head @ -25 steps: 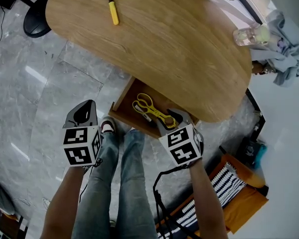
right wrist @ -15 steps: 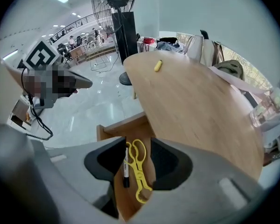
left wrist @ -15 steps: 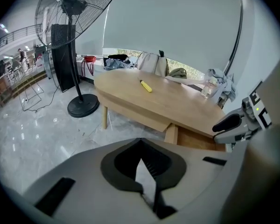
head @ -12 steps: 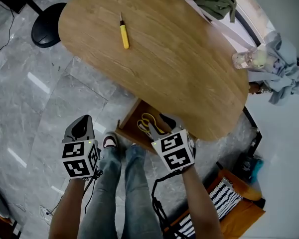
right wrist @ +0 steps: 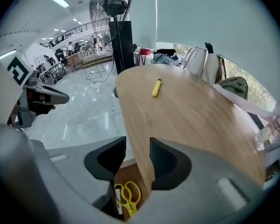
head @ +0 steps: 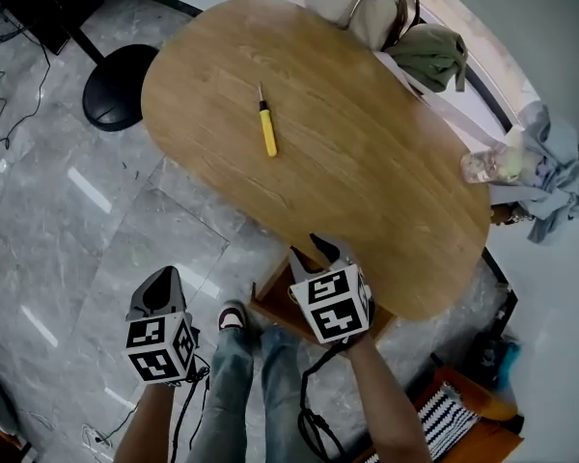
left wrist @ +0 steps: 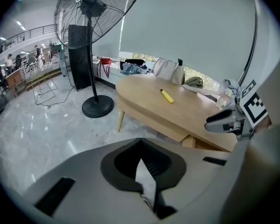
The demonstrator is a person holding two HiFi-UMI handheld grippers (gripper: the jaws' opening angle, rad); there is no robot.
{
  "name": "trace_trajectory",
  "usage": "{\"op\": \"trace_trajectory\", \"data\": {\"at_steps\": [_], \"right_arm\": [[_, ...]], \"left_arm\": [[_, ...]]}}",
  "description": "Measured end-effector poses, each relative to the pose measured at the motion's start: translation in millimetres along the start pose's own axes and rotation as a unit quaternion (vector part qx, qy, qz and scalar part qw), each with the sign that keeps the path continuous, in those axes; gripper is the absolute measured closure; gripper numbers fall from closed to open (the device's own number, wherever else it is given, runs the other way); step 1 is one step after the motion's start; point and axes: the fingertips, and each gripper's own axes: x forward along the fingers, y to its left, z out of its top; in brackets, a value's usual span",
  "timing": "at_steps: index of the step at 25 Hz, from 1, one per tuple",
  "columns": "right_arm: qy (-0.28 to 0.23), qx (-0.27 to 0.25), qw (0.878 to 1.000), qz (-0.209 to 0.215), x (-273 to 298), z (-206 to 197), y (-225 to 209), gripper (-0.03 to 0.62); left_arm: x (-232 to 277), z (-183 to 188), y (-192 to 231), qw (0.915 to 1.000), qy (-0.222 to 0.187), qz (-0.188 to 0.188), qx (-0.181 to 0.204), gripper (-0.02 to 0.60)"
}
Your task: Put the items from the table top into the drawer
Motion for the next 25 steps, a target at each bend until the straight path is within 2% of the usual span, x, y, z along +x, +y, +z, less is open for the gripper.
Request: {"op": "trace_trajectory", "data": {"at_steps": [7,12,18,25], "right_arm": [[-0.028,0.012,0.999,-0.019,24.8,46.3,-4.4,0.438],[-0.046,0.011,0.998,-0.032,38.2,75.1,-8.5,0.437],[-0.067,0.032,0.996,-0.045,52.8,103.7,-24.3,0.437],[-0.077,0.051,0.994,-0.051,77.1,140.3,-43.3,0.438]], "left_arm": [[1.5,28.0,26.1,0.9991,-0.018,0.018,-0.034,0.588],[6.8,46.1,37.0,0.9989,-0.026,0.023,-0.032,0.588],[16.4,62.2,47.6,0.9983,-0.031,0.034,-0.035,0.588],[28.8,70.5,50.8,0.998,-0.023,0.04,-0.043,0.588]]}}
